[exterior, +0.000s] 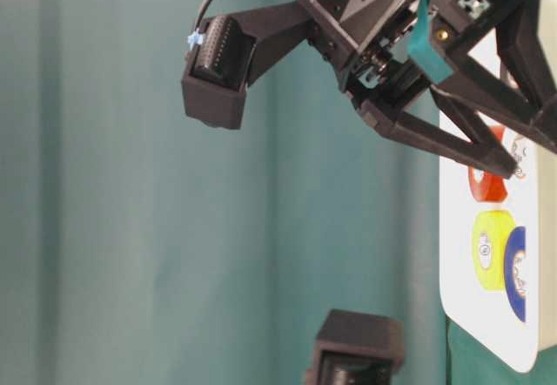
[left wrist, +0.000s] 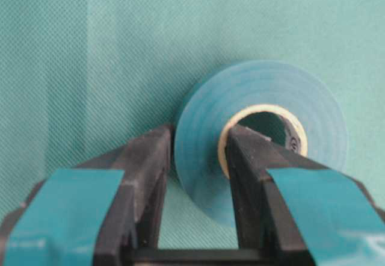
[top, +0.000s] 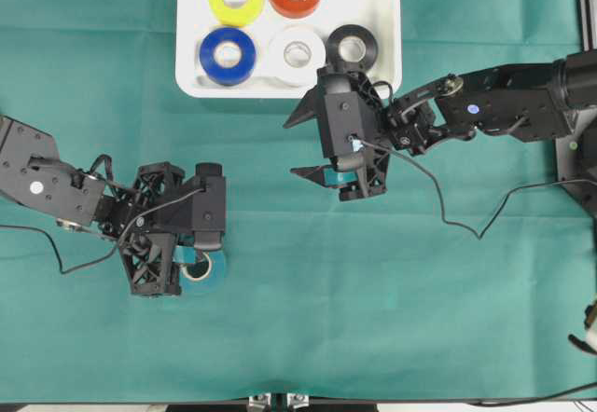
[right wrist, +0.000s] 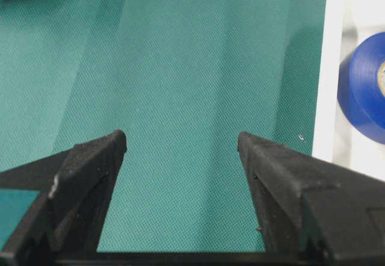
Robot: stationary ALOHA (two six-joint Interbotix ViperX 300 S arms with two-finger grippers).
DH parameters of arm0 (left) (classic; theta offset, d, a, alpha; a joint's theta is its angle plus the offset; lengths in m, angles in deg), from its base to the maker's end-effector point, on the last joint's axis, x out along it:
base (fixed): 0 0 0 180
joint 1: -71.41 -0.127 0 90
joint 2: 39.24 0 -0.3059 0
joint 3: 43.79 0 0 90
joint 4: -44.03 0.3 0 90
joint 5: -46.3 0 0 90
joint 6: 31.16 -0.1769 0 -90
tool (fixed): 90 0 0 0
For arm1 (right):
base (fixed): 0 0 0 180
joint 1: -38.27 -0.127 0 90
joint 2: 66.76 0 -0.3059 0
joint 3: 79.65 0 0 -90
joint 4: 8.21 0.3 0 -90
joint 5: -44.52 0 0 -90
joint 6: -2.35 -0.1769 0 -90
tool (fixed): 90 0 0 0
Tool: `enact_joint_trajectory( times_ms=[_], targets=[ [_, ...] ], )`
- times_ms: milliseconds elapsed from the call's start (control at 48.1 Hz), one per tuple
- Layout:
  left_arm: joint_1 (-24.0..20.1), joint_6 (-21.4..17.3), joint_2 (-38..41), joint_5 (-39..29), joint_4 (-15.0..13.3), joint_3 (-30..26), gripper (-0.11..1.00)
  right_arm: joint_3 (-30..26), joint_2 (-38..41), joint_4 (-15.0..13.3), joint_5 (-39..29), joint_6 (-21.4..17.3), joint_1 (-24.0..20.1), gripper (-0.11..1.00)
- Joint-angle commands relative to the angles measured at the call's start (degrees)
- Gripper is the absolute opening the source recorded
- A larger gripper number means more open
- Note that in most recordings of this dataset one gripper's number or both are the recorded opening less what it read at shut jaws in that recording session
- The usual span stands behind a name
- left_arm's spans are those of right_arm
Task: Put the tape alternately from left to right into the white case.
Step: 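Lower the left gripper onto the teal tape roll and grasp it, then carry the teal tape with the left gripper into the tray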
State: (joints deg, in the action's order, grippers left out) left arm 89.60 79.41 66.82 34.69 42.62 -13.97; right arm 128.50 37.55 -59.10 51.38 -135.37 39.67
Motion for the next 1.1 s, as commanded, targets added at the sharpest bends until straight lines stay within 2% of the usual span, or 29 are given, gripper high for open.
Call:
enact_joint_trajectory(
  times_ms=[0,250,458,790,1082],
  targets=[
    [0.09,-0.18,-2.20,0.09,-0.09,-1.14,-0.03,-0.79,-1.76,0.09,0.18,-0.18,-0.18,0.81],
    [-0.18,-0.79,-8.00,-4.04,0.18,-1.32,-0.03,-0.70,-1.76,0.09,0.09,-0.18,-0.18,0.81],
    [-1.93,-3.08,-12.57,-5.63,0.26,-1.14,-0.03,-0.62,-1.76,0.09,0.18,-0.18,-0.18,0.81],
    [-7.91,-8.88,-13.54,-5.63,0.26,-0.88,-0.03,-0.53,-1.76,0.09,0.18,-0.18,-0.18,0.81],
    [-16.96,-15.38,-14.68,-5.63,0.26,-0.88,-0.03,-0.53,-1.76,0.09,0.09,-0.18,-0.18,0.81]
  ],
)
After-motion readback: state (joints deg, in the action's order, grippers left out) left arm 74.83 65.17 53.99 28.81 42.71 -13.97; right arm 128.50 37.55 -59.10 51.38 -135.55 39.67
